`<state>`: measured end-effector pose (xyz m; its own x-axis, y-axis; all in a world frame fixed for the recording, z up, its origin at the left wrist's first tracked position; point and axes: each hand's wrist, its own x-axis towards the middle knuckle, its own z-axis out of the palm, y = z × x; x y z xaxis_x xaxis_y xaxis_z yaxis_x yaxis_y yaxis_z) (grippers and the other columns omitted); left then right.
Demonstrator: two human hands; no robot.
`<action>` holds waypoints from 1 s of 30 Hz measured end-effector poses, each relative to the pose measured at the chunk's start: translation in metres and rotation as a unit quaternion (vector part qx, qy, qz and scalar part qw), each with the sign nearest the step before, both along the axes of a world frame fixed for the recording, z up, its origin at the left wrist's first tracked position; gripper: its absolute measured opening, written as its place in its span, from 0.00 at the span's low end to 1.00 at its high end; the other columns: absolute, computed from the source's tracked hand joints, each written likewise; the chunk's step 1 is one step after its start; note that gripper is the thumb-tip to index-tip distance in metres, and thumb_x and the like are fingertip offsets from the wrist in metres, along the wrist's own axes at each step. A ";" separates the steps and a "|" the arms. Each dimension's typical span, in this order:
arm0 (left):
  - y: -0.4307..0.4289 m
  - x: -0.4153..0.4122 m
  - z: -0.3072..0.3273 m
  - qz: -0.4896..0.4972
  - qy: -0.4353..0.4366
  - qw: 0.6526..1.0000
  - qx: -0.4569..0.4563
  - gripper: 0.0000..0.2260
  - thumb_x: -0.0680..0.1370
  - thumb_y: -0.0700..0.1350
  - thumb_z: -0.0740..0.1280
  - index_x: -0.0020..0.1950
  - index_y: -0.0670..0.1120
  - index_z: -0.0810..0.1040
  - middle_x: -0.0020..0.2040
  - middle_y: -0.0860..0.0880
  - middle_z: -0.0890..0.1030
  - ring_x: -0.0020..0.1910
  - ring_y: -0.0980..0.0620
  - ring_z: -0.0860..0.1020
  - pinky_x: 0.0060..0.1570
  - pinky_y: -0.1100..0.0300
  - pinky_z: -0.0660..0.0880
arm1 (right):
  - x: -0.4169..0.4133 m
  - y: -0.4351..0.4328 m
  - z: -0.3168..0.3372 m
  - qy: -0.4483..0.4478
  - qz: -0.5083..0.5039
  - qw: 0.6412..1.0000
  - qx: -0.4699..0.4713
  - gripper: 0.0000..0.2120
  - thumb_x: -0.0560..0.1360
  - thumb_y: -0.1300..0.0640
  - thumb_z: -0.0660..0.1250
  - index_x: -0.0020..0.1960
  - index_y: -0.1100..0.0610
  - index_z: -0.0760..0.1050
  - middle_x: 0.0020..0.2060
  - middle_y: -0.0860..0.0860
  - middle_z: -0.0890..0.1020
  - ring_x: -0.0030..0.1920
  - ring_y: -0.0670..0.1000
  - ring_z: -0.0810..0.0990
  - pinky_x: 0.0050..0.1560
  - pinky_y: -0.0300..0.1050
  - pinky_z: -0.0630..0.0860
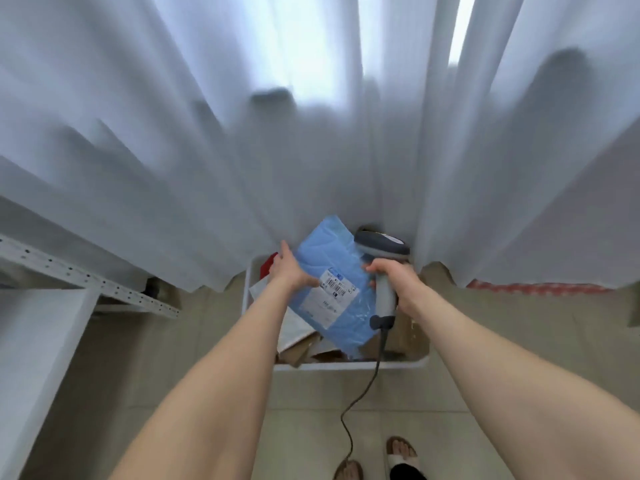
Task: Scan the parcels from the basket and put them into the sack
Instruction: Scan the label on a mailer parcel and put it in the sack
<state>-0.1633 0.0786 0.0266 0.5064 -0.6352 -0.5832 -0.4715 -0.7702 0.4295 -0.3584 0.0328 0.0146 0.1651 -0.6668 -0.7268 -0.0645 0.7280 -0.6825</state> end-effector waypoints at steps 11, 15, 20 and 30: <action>0.044 0.068 0.177 0.083 0.044 0.985 -0.143 0.13 0.75 0.39 0.70 0.58 0.35 0.79 0.56 0.39 0.81 0.55 0.43 0.79 0.53 0.56 0.74 | 0.066 0.016 0.189 -0.051 0.061 0.989 -0.126 0.05 0.71 0.68 0.66 0.46 0.62 0.76 0.37 0.58 0.76 0.35 0.54 0.75 0.36 0.48 0.75; 0.057 0.084 0.207 0.120 -0.031 0.977 -0.174 0.10 0.77 0.41 0.64 0.56 0.39 0.79 0.56 0.39 0.80 0.55 0.41 0.78 0.55 0.52 0.74 | 0.077 0.035 0.217 -0.074 0.016 0.986 -0.146 0.05 0.73 0.68 0.66 0.44 0.60 0.74 0.37 0.57 0.77 0.35 0.52 0.75 0.35 0.45 0.75; 0.082 0.115 0.236 0.223 -0.050 0.947 -0.224 0.11 0.78 0.43 0.64 0.58 0.43 0.79 0.52 0.42 0.80 0.47 0.43 0.77 0.46 0.57 0.71 | 0.077 0.058 0.244 -0.131 0.105 0.969 -0.179 0.09 0.71 0.66 0.70 0.51 0.62 0.77 0.43 0.60 0.80 0.31 0.50 0.75 0.31 0.43 0.73; 0.094 0.131 0.252 0.313 0.016 0.901 -0.300 0.11 0.76 0.39 0.66 0.57 0.38 0.78 0.54 0.41 0.81 0.50 0.42 0.80 0.47 0.56 0.76 | 0.101 0.095 0.274 -0.127 0.238 0.943 -0.196 0.10 0.75 0.63 0.68 0.56 0.61 0.75 0.40 0.59 0.84 0.28 0.48 0.78 0.29 0.40 0.75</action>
<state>-0.0327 0.1728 0.2787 0.8639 -0.4368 -0.2506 -0.0059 -0.5065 0.8622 -0.2573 0.1276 0.2882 0.6495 -0.6821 -0.3361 -0.1187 0.3456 -0.9308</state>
